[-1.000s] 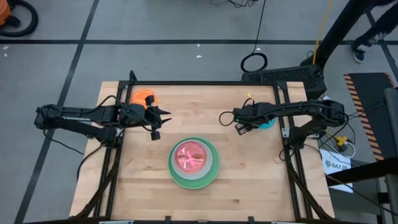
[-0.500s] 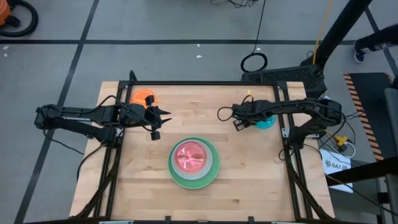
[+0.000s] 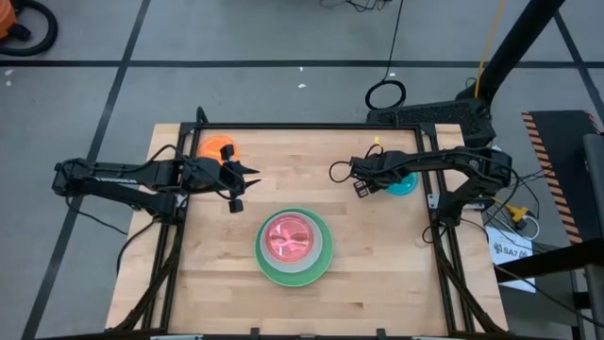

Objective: Stack plastic plates
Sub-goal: Stack the small blue plate on the small pink plate

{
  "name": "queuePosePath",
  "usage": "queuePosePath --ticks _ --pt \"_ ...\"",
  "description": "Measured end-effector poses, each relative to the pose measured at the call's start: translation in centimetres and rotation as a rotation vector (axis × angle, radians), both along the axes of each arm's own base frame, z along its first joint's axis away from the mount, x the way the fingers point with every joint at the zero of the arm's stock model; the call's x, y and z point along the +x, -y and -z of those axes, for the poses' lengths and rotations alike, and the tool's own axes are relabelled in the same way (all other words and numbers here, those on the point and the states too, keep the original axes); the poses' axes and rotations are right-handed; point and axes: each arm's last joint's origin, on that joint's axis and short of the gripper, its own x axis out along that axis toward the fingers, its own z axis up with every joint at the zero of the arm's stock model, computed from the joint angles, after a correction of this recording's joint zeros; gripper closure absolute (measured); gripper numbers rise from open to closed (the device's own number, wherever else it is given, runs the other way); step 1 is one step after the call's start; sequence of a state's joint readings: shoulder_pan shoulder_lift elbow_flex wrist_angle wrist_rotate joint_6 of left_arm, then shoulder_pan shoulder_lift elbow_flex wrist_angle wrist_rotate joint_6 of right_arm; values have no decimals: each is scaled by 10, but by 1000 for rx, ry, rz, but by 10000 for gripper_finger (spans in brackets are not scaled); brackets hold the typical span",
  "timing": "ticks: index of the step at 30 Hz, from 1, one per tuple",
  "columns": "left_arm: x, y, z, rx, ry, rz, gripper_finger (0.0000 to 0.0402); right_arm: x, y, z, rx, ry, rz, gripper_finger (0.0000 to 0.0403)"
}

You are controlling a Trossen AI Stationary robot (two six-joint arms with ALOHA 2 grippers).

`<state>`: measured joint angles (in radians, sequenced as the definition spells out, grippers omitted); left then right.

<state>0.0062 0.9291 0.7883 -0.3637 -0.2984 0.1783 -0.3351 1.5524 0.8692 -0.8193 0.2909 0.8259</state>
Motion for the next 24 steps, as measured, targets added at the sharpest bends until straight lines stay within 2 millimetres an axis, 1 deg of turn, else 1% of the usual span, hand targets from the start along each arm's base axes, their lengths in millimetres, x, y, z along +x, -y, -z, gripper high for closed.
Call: queuePosePath --ticks 5,13,20,24 --pt "0 0 0 0 0 0 291 4 1 5 -3 10 0 277" --pt "0 0 0 0 -2 0 291 9 3 22 14 -51 -7 277" --pt "0 0 0 0 -2 0 291 8 3 20 13 -40 -2 280" --pt "0 0 0 0 -1 0 291 8 2 18 15 -37 -3 302"
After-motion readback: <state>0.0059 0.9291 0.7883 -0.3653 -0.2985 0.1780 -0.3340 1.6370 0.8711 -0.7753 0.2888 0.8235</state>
